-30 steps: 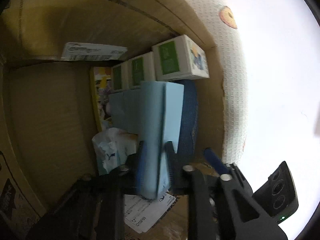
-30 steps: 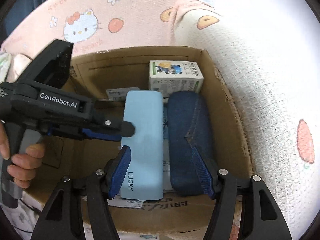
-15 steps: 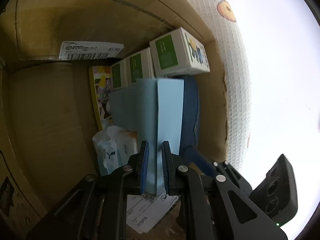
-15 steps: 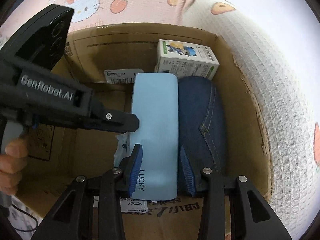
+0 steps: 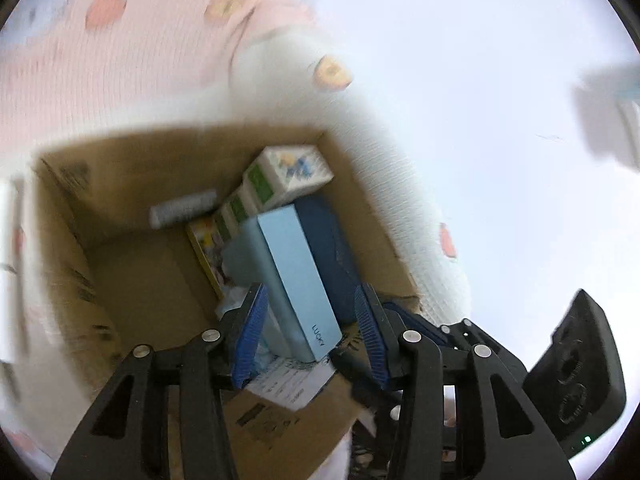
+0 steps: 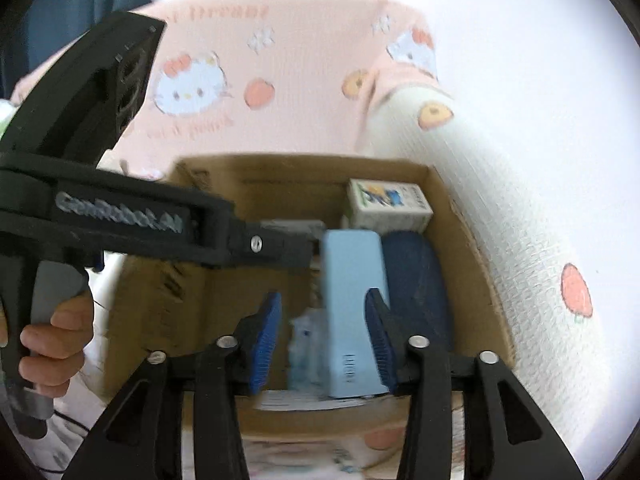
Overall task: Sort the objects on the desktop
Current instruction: 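Open the right gripper and withdraw it from the box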
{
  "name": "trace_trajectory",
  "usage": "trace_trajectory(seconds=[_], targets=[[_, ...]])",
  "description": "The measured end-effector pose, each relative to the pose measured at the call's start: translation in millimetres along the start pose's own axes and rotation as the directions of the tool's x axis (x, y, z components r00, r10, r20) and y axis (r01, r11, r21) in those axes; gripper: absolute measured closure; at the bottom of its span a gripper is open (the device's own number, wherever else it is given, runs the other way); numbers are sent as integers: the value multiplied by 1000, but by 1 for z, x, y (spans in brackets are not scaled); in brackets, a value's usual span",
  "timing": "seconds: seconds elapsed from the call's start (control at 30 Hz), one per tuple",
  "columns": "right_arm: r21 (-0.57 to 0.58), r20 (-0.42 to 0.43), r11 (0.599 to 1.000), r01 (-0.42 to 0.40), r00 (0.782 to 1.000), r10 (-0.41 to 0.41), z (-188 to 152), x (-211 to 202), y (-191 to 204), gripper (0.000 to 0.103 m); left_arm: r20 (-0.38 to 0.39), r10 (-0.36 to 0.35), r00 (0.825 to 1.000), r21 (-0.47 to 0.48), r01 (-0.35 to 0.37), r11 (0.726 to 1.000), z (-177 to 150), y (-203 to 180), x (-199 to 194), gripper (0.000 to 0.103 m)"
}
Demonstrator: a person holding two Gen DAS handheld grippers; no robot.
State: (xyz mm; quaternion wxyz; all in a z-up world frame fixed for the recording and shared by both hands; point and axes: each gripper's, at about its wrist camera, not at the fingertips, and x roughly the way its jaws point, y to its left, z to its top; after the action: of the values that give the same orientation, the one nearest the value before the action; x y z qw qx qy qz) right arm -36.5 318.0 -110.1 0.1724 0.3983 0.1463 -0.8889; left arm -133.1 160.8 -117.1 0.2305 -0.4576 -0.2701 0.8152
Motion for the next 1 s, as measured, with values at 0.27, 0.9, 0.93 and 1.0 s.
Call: trace_trajectory(seconds=[0.27,0.9,0.93,1.0], targets=[[16,88,1000,26,996,-28,7,-22,52,46,162,92,983,186,-121,975,-37,-39,-67,32],[182,1,983,-9,1000,9,44,-65,122,27,128,372,919,217,-392,894,-50,-4,-143,22],[189,3,982,11,1000,-12,45,-70,124,24,130,380,916,213,-400,891,-51,-4,-146,22],[177,-6,981,84,996,-84,46,-79,130,22,121,404,907,205,-421,884,-53,-5,-154,22]])
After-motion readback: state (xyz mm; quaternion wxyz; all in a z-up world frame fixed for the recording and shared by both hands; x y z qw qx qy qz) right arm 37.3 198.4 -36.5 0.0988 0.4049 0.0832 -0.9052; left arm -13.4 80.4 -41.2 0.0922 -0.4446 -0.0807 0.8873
